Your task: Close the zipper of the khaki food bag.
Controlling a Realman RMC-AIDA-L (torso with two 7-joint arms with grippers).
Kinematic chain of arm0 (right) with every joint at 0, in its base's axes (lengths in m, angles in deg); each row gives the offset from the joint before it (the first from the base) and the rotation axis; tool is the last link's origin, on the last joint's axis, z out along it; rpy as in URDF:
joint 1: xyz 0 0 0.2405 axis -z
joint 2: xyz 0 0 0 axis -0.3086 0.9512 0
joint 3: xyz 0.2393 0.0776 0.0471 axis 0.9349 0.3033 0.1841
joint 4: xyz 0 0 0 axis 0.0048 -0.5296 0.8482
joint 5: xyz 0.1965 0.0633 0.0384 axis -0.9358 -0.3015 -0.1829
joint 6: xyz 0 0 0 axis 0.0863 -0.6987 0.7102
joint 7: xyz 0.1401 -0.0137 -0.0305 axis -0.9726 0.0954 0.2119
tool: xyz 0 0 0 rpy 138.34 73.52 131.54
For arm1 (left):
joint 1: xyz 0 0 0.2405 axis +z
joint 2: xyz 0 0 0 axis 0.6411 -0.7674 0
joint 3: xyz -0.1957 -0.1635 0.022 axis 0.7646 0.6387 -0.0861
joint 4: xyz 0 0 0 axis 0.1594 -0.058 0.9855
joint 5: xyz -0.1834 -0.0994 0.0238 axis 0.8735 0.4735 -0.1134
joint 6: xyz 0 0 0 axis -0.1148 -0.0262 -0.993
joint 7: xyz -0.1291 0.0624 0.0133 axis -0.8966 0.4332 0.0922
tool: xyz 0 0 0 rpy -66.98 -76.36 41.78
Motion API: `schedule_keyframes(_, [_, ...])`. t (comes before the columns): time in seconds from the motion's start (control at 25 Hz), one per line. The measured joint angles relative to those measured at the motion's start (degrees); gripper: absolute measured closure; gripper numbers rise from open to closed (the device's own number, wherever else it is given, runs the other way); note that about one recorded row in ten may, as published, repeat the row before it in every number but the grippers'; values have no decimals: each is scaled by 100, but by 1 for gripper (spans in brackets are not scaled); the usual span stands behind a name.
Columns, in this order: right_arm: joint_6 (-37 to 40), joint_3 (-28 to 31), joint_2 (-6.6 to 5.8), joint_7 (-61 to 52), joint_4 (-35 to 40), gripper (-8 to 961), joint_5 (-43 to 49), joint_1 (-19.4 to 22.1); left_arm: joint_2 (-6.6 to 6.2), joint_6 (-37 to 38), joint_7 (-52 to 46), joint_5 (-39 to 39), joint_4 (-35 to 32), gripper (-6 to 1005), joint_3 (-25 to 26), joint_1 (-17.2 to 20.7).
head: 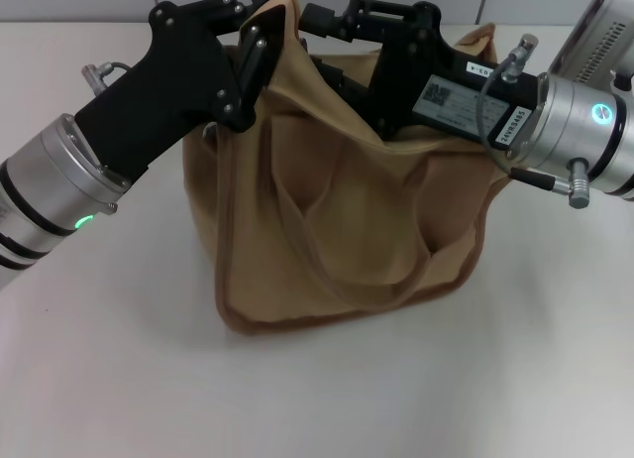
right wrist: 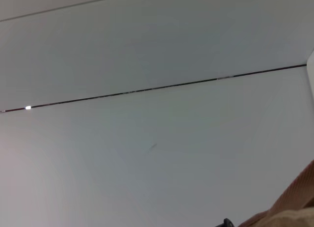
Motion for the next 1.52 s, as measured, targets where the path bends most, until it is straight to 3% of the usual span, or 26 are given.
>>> schedule_keyframes(0.88, [-305,-165,8,-15,-3,531,5,-144,-2,23,4,-12,71,973,-32,-9])
schedule_keyframes(1.0, [-346,-183,10,-16,-8,683,-4,-151,-2,23,5,-12,71,973,-33,-7])
schedule_keyframes(1.2, [-382,-290,10,34,52,682,-6,-160,0,24,5,-14,71,973,-37,6])
schedule_keyframes(1.52, [-418,-361,4,158,126,795,-21,-84,5,25,5,-17,69,974,-13,41])
